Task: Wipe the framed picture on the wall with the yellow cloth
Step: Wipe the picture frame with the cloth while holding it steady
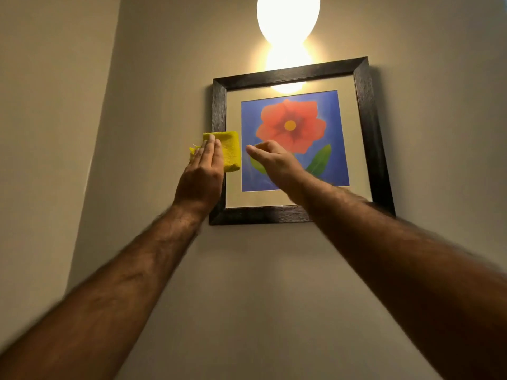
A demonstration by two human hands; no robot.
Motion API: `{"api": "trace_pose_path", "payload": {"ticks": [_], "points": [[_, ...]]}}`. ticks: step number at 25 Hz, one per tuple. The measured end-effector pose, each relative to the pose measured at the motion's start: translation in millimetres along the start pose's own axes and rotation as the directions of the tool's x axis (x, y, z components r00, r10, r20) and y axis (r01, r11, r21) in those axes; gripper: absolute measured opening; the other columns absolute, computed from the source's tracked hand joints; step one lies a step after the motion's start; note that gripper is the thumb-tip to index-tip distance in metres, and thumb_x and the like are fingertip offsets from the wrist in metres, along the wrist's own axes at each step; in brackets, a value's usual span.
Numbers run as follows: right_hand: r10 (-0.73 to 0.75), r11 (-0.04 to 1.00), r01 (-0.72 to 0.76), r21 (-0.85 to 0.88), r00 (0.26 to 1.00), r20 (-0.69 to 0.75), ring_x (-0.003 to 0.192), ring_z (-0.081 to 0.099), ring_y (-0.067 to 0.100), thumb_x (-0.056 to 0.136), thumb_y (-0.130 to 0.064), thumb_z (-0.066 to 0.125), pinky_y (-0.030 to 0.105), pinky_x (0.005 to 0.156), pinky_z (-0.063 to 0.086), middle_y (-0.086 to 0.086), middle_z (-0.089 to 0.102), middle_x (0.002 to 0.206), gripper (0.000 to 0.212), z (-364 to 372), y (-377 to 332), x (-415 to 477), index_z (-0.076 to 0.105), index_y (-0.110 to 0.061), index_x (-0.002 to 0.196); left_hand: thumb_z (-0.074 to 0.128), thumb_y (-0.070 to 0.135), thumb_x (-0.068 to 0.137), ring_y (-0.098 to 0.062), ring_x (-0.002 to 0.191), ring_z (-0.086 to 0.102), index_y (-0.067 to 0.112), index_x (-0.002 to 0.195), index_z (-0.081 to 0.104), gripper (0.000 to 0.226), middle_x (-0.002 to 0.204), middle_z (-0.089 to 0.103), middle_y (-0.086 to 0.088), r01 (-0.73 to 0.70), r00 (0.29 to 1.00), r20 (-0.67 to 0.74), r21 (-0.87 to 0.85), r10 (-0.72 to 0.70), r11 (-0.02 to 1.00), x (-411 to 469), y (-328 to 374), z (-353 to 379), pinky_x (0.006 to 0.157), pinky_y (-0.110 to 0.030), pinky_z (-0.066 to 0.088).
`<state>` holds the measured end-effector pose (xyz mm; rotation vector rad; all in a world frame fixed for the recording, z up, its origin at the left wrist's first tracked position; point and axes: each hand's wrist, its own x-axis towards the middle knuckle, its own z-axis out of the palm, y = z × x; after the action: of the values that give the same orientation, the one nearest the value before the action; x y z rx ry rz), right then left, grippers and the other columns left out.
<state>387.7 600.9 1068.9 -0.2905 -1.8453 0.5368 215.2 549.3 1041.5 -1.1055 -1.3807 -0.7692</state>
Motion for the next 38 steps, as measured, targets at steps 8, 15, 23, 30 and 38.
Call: {"api": "trace_pose_path", "payload": {"ticks": [8,15,23,30,38], "points": [[-0.439,0.47,-0.041,-0.881,0.856,-0.274,0.162,0.008,0.028,0.099,-0.058,0.039,0.046,0.13,0.013,0.013,0.012,0.174,0.085,-162.7,77.7,24.9,0.017,-0.007,0.164,0.033,-0.012,0.095,-0.039,0.155,0.02,-0.006,0.156,0.02,0.062,0.165,0.019,-0.027,-0.078,0.997,0.024,-0.008,0.078,0.997,21.3,-20.6,37.7,0.129,-0.045,0.015],[-0.422,0.422,-0.043,-0.906,0.875,-0.238,0.163,-0.002,0.023,0.09,-0.08,0.023,0.043,0.131,0.007,0.009,-0.002,0.175,0.106,-176.9,133.1,29.9,0.005,-0.007,0.165,0.035,0.047,0.093,-0.036,0.155,0.024,-0.005,0.154,0.031,0.08,0.165,0.025,-0.024,-0.04,0.999,0.027,-0.089,0.042,0.995,22.7,-18.6,48.9,0.128,-0.047,0.019],[-0.492,0.376,-0.05,-0.925,0.836,-0.245,0.163,0.0,0.027,0.087,-0.087,0.012,0.045,0.132,0.007,0.015,0.0,0.174,0.115,-172.6,146.5,35.7,0.006,-0.001,0.164,0.0,0.085,0.083,-0.029,0.159,-0.005,0.001,0.16,0.0,0.113,0.171,-0.007,-0.018,0.092,0.994,0.056,-0.032,-0.09,0.995,38.1,5.5,66.3,0.13,-0.046,0.002],[-0.512,0.345,-0.006,-0.938,0.837,-0.194,0.163,0.002,0.028,0.087,-0.086,0.013,0.044,0.131,0.008,0.016,0.002,0.174,0.115,-172.7,149.1,35.9,0.008,-0.001,0.163,-0.002,0.084,0.084,-0.024,0.159,-0.013,0.005,0.16,-0.006,0.11,0.171,-0.013,-0.013,0.063,0.997,0.053,-0.086,-0.059,0.994,-8.8,2.5,80.8,0.13,-0.044,-0.001],[-0.51,0.353,-0.016,-0.936,0.835,-0.206,0.163,0.002,0.027,0.087,-0.086,0.018,0.041,0.13,0.006,0.015,0.001,0.174,0.114,-170.6,146.8,34.8,0.007,-0.002,0.164,-0.003,0.088,0.081,-0.023,0.159,-0.006,0.005,0.161,0.0,0.115,0.172,-0.005,-0.012,0.082,0.996,-0.006,-0.186,-0.085,0.979,36.7,-9.3,82.4,0.127,-0.036,-0.006]]}}
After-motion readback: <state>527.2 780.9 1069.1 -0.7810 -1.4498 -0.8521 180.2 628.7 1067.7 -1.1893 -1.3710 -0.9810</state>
